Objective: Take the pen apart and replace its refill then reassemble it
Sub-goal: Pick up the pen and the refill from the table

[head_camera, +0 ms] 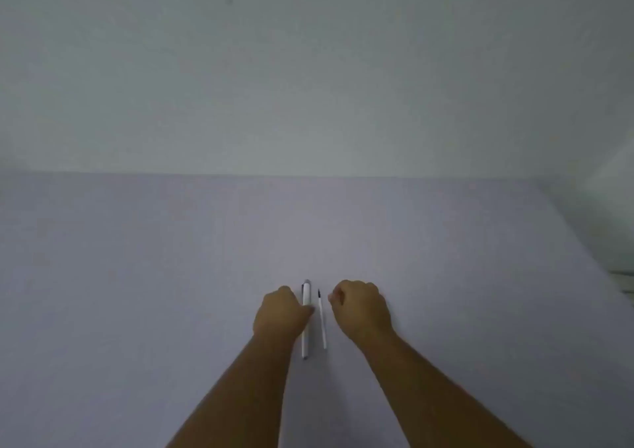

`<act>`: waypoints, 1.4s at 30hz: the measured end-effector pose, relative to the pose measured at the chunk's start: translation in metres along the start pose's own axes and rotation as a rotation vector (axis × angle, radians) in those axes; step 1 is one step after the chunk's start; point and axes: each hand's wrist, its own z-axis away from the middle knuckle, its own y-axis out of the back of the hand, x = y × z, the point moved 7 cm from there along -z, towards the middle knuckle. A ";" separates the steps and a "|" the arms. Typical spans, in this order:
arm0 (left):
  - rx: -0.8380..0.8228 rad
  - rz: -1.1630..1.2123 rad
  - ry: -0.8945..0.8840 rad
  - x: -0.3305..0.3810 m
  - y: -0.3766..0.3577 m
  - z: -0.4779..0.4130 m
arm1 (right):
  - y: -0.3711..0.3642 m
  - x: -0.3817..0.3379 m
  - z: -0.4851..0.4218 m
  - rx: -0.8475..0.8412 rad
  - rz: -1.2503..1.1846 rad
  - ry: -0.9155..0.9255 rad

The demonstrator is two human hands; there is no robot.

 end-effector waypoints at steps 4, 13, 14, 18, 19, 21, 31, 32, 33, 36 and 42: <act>-0.035 0.037 0.062 -0.010 -0.013 -0.001 | -0.012 0.005 -0.001 -0.030 -0.017 -0.020; 0.012 0.281 -0.142 0.002 0.005 0.009 | -0.016 -0.015 -0.008 -0.139 -0.557 -0.197; -0.003 0.287 -0.174 0.005 0.006 0.012 | -0.014 -0.018 -0.010 -0.146 -0.608 -0.229; -0.100 0.358 -0.175 0.012 0.004 0.019 | -0.006 -0.018 -0.017 -0.138 -0.685 -0.302; -0.118 0.377 -0.164 0.014 0.005 0.020 | -0.006 -0.017 -0.017 -0.132 -0.716 -0.330; -0.160 0.373 -0.150 0.017 0.009 0.020 | -0.009 -0.014 -0.014 -0.128 -0.777 -0.394; -0.185 0.425 -0.054 -0.009 0.011 0.026 | -0.011 0.015 -0.014 -0.169 -0.434 -0.306; -0.168 0.433 -0.059 -0.008 0.012 0.026 | -0.014 0.016 -0.011 -0.175 -0.376 -0.294; -0.157 0.438 -0.066 -0.008 0.012 0.026 | -0.017 0.018 -0.008 -0.177 -0.358 -0.297; -0.146 0.436 -0.084 -0.007 0.013 0.028 | -0.021 0.021 -0.003 -0.141 -0.340 -0.311; -0.120 0.371 -0.111 -0.008 0.013 0.030 | -0.022 0.024 0.001 -0.111 -0.331 -0.315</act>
